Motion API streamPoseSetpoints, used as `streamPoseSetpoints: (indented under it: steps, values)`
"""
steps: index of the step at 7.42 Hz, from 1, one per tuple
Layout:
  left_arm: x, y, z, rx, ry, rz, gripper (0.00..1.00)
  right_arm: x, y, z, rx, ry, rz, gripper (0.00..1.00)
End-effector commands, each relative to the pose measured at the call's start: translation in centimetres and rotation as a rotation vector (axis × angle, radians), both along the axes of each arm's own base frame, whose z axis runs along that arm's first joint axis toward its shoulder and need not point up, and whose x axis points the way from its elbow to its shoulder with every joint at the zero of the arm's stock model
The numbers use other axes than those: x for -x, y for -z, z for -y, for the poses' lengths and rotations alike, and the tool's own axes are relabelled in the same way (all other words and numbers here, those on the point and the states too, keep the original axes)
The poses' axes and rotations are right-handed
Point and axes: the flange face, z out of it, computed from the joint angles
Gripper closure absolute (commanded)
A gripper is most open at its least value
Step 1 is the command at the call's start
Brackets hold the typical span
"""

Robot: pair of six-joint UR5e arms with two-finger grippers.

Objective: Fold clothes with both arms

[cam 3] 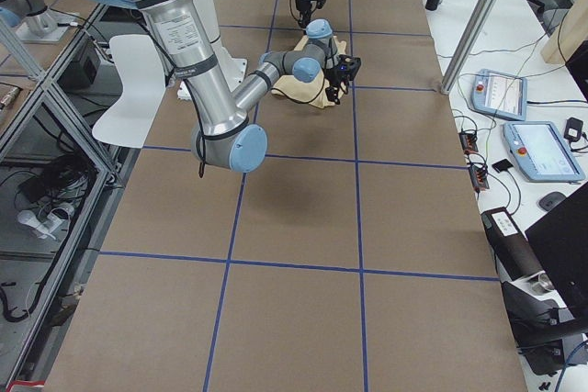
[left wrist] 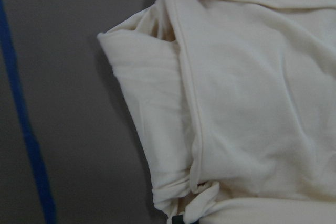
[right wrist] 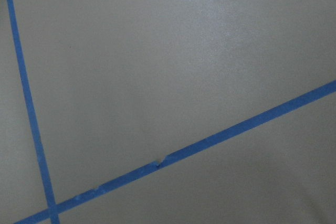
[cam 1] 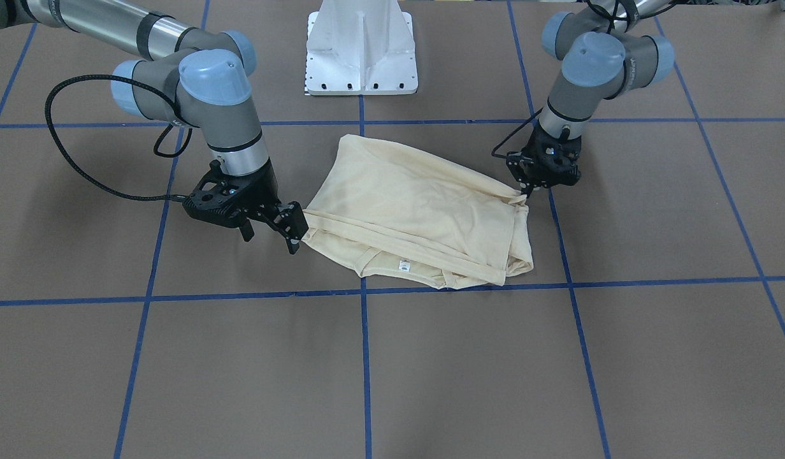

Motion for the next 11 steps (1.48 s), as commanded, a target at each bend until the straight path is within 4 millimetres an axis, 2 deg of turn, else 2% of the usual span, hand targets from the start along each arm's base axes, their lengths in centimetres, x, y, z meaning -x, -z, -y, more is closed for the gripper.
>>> streamPoseSetpoints:
  steps: [1, 2, 3, 4, 5, 6, 7, 8, 9, 10, 11]
  values:
    - [-1.2, 0.0, 15.4, -0.094, 0.072, 0.137, 1.00, 0.1, 0.1, 0.0, -0.001, 0.000, 0.002, 0.00]
    - [-1.6, 1.6, 22.3, -0.113, 0.078, 0.180, 1.00, 0.1, 0.3, -0.1, -0.002, -0.001, 0.005, 0.00]
    - [-3.0, 3.6, 26.2, -0.129, 0.090, 0.175, 1.00, 0.1, 0.4, -0.1, -0.002, -0.001, 0.006, 0.00]
    - [-4.2, 5.8, 28.6, -0.137, 0.094, 0.162, 1.00, 0.2, 0.5, -0.1, -0.003, 0.000, 0.007, 0.00]
    - [-4.3, 6.5, 28.7, -0.147, 0.057, 0.141, 1.00, 0.2, 0.7, -0.1, -0.004, 0.000, 0.008, 0.00]
    - [-3.1, 7.0, 28.4, -0.208, -0.019, 0.103, 0.02, 0.3, 0.7, 0.0, -0.002, -0.002, 0.006, 0.00]
    - [-1.4, 6.6, 27.2, -0.230, -0.088, 0.048, 0.00, 0.6, 0.8, 0.1, 0.001, -0.005, 0.008, 0.00]
    - [-0.4, 6.3, 25.2, -0.212, -0.137, -0.014, 0.00, 1.8, 2.6, 0.8, 0.012, -0.020, 0.025, 0.00]
    - [1.1, 6.1, 23.1, -0.228, -0.133, -0.041, 0.00, 5.2, 5.3, 2.3, 0.057, -0.049, 0.045, 0.00]
    - [1.9, 6.5, 21.8, -0.242, -0.131, -0.054, 0.00, 9.0, 7.6, 3.3, 0.092, -0.060, 0.047, 0.01]
    - [2.3, 6.5, 20.9, -0.233, -0.117, -0.067, 0.00, 11.9, 8.9, 3.3, 0.102, -0.052, 0.033, 0.04]
